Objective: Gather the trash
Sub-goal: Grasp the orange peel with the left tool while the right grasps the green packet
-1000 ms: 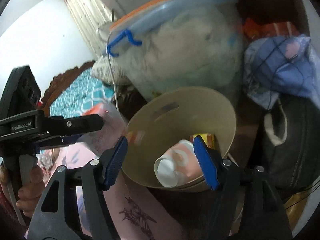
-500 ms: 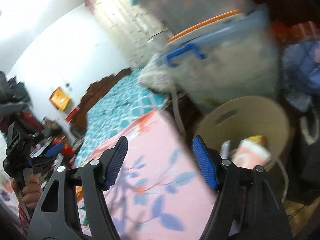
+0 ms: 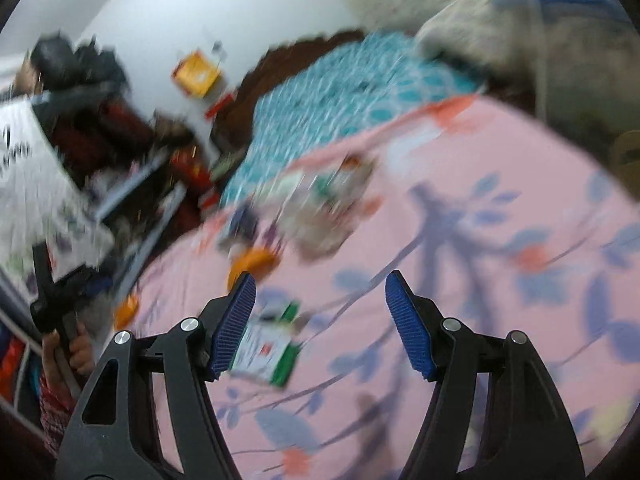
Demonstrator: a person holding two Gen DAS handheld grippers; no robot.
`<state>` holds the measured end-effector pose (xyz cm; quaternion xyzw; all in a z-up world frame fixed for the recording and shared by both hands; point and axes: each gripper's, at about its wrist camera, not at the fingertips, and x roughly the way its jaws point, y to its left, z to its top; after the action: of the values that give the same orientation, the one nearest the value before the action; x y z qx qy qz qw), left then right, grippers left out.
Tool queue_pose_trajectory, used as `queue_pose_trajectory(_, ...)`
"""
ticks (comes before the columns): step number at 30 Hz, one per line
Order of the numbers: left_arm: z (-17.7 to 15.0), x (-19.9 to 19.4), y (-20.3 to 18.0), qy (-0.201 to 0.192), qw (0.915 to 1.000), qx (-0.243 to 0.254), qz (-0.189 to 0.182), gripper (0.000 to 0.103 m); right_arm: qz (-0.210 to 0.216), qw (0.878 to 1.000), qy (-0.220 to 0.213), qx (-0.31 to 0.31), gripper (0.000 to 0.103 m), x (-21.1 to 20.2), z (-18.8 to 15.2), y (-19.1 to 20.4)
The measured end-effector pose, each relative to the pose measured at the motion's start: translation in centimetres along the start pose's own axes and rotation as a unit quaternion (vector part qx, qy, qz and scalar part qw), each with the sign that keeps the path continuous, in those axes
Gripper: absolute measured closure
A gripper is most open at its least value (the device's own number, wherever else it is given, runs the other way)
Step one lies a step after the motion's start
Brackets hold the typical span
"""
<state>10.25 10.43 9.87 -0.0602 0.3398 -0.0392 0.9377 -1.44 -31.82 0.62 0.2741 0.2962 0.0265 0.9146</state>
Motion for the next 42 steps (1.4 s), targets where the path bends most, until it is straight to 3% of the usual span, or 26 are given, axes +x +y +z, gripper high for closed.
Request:
queue_pose_trajectory(2, -0.4, -0.1, 2.5, -0.004, 0.9996, -0.008, 0.026, 0.043, -0.002, 0.999, 0.037, -0.021, 0.034, 2.3, -1.4, 1.8)
queue_pose_trajectory(4, -0.5, 0.0, 4.5, -0.001, 0.9995, -0.023, 0.022, 0.043, -0.016, 0.996, 0.07, -0.053, 0.035, 4.1, -2.7, 3.5)
queue_pose_trajectory(7, -0.7, 1.0, 3.6, 0.011, 0.9999, -0.002, -0.012, 0.043, -0.043, 0.988, 0.111, -0.097, 0.035, 6.6, -4.2, 5.1)
queue_pose_trajectory(9, -1.0, 1.9, 0.4, 0.024, 0.997, 0.047, -0.057, 0.043, -0.054, 0.985, 0.123, -0.111, 0.036, 7.5, -4.9, 5.6)
queue_pose_trajectory(10, -1.2, 2.5, -1.3, 0.03, 0.9935, 0.075, -0.079, 0.043, -0.064, 0.982, 0.128, -0.124, 0.037, 8.2, -5.1, 6.1)
queue_pose_trajectory(12, -2.0, 3.2, -5.0, 0.04, 0.9843, 0.127, -0.116, 0.042, -0.087, 0.974, 0.126, -0.169, 0.06, 8.8, -5.6, 7.2)
queue_pose_trajectory(14, -3.1, 4.5, -9.7, 0.055, 0.9669, 0.192, -0.158, 0.043, -0.109, 0.962, 0.122, -0.217, 0.071, 8.8, -6.4, 8.3)
queue_pose_trajectory(16, -4.1, 5.9, -12.9, 0.067, 0.9564, 0.235, -0.16, 0.042, -0.113, 0.959, 0.119, -0.231, 0.081, 8.6, -6.7, 8.7)
queue_pose_trajectory(18, -5.0, 7.8, -15.4, 0.086, 0.9459, 0.264, -0.169, 0.041, -0.098, 0.965, 0.117, -0.215, 0.089, 8.0, -6.4, 8.2)
queue_pose_trajectory(22, -5.5, 10.6, -17.9, 0.109, 0.9383, 0.281, -0.169, 0.037, -0.089, 0.975, 0.102, -0.176, 0.094, 6.7, -5.6, 6.8)
queue_pose_trajectory(25, -6.1, 11.9, -19.3, 0.12, 0.9353, 0.295, -0.154, 0.039, -0.081, 0.983, 0.093, -0.138, 0.095, 6.1, -4.6, 5.3)
queue_pose_trajectory(27, -6.4, 13.1, -19.6, 0.14, 0.9344, 0.292, -0.149, 0.055, -0.079, 0.986, 0.085, -0.117, 0.095, 5.6, -4.0, 4.6)
queue_pose_trajectory(29, -6.4, 13.4, -19.7, 0.14, 0.9378, 0.286, -0.139, 0.061, -0.081, 0.988, 0.073, -0.105, 0.095, 4.9, -3.5, 4.0)
queue_pose_trajectory(31, -6.4, 13.3, -19.5, 0.137, 0.9408, 0.283, -0.127, 0.079, -0.085, 0.99, 0.061, -0.097, 0.095, 4.4, -3.1, 3.5)
queue_pose_trajectory(32, -6.3, 13.2, -19.1, 0.14, 0.9427, 0.274, -0.129, 0.081, -0.087, 0.99, 0.057, -0.093, 0.095, 4.2, -2.9, 3.2)
queue_pose_trajectory(34, -6.1, 13.0, -18.4, 0.148, 0.9457, 0.255, -0.137, 0.098, -0.094, 0.991, 0.046, -0.084, 0.095, 3.6, -2.6, 2.4)
queue_pose_trajectory(42, -6.9, 9.4, -17.1, 0.156, 0.9446, 0.216, -0.191, 0.098, -0.111, 0.992, 0.019, -0.051, 0.095, 1.5, -1.8, -0.1)
